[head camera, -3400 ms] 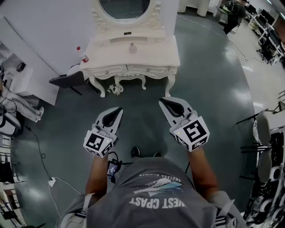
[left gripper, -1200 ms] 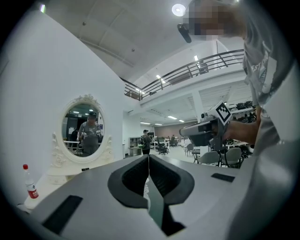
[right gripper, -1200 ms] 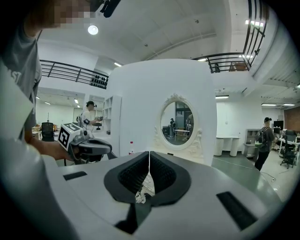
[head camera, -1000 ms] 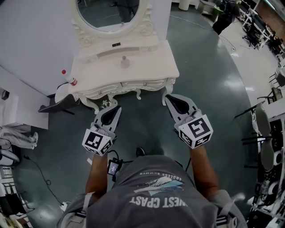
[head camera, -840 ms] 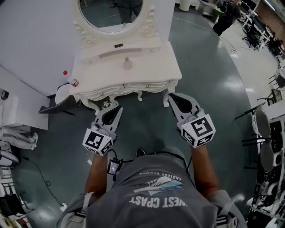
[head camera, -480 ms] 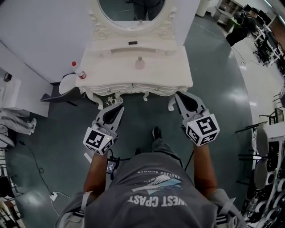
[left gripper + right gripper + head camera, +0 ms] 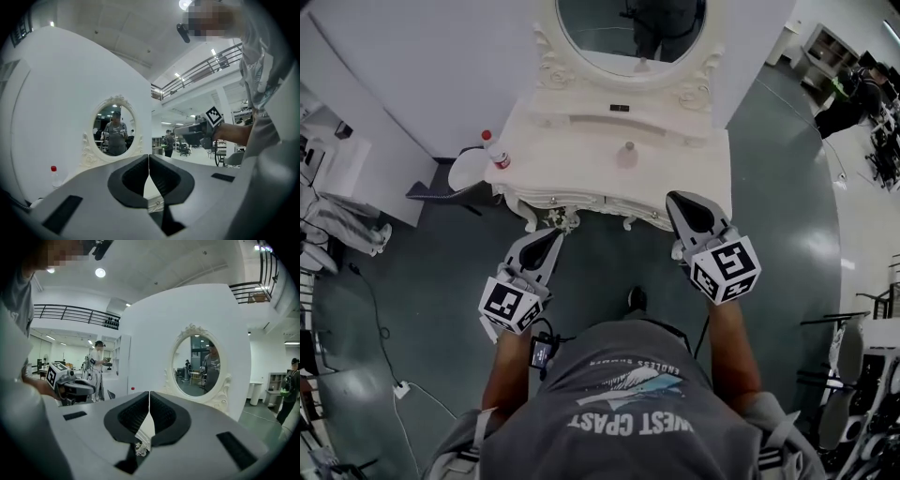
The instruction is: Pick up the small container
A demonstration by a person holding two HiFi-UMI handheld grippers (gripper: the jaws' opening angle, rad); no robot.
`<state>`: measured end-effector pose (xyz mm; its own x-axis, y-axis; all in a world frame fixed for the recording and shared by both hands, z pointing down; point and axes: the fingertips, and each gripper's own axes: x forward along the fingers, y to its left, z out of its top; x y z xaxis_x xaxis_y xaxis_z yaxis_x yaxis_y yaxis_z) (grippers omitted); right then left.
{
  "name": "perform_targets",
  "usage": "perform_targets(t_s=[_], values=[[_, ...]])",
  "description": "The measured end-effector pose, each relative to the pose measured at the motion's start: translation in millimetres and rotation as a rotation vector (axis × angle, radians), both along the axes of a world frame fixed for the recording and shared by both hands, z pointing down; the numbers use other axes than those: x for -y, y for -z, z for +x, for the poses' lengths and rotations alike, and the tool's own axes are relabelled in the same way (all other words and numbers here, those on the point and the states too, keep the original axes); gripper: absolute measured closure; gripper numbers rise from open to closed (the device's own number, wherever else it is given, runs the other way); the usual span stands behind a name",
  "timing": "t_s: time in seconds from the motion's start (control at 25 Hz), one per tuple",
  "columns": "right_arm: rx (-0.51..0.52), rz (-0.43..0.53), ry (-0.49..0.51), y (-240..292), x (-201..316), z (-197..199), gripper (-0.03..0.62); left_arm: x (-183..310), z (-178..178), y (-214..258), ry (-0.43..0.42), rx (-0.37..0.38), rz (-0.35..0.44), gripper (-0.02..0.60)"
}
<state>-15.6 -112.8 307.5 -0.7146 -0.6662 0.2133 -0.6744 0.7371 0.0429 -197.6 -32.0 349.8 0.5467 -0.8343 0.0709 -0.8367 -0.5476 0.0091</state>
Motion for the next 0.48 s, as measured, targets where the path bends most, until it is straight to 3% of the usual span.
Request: perform_targets(t_s=[0.48], values=[[0.003, 0.004, 0.073, -1.0, 43.1, -8.1, 0.566, 24.7, 1.0, -10.3, 0.066, 0.004, -0.022, 0.563]])
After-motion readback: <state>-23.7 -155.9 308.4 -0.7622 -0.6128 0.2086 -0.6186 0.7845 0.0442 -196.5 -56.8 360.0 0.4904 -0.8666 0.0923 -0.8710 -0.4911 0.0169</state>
